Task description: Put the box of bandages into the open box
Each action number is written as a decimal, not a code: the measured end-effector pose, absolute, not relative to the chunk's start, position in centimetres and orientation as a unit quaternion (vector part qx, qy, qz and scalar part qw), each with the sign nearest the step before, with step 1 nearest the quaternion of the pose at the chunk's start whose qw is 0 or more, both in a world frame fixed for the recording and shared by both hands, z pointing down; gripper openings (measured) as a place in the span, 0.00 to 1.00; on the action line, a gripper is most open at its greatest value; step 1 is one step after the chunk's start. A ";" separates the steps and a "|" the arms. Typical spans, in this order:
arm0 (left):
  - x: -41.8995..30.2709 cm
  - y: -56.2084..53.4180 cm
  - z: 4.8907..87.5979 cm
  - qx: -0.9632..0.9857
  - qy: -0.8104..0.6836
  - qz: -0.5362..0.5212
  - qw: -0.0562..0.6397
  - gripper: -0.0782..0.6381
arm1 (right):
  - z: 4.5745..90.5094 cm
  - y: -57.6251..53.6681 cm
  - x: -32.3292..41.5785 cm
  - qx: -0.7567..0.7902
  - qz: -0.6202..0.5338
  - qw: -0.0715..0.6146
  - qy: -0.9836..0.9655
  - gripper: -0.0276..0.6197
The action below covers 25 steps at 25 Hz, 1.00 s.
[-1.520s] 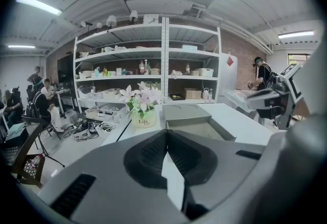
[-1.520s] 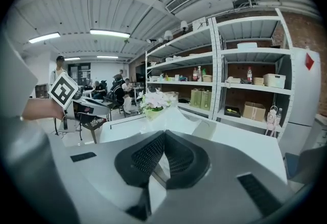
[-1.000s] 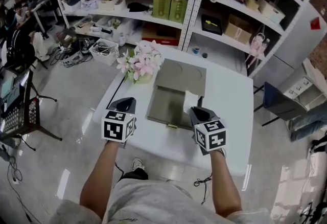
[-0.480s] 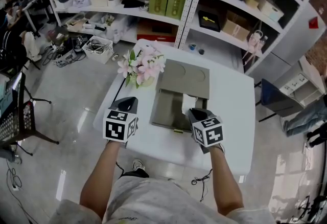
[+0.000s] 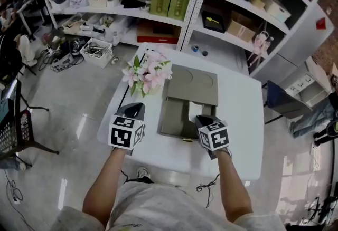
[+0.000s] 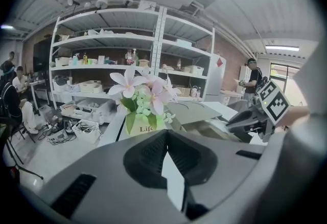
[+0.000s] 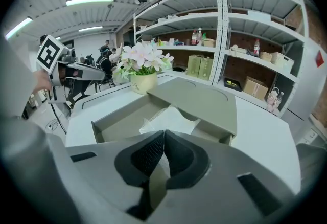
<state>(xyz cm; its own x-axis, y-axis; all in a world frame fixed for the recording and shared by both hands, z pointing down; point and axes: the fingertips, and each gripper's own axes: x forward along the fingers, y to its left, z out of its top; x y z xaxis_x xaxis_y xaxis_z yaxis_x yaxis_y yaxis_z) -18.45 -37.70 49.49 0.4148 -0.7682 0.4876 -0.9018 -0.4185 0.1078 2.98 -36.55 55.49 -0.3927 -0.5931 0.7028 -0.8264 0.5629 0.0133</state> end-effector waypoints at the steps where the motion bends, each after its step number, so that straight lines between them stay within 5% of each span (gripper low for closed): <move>1: -18.4 -37.8 49.5 0.823 -0.506 0.185 0.180 0.11 | 55.7 -36.6 3.0 0.435 0.174 0.342 -0.815 0.05; 25: -19.7 -40.2 51.4 0.841 -0.470 0.191 0.190 0.11 | 58.9 -37.0 1.6 0.423 0.204 0.391 -0.791 0.08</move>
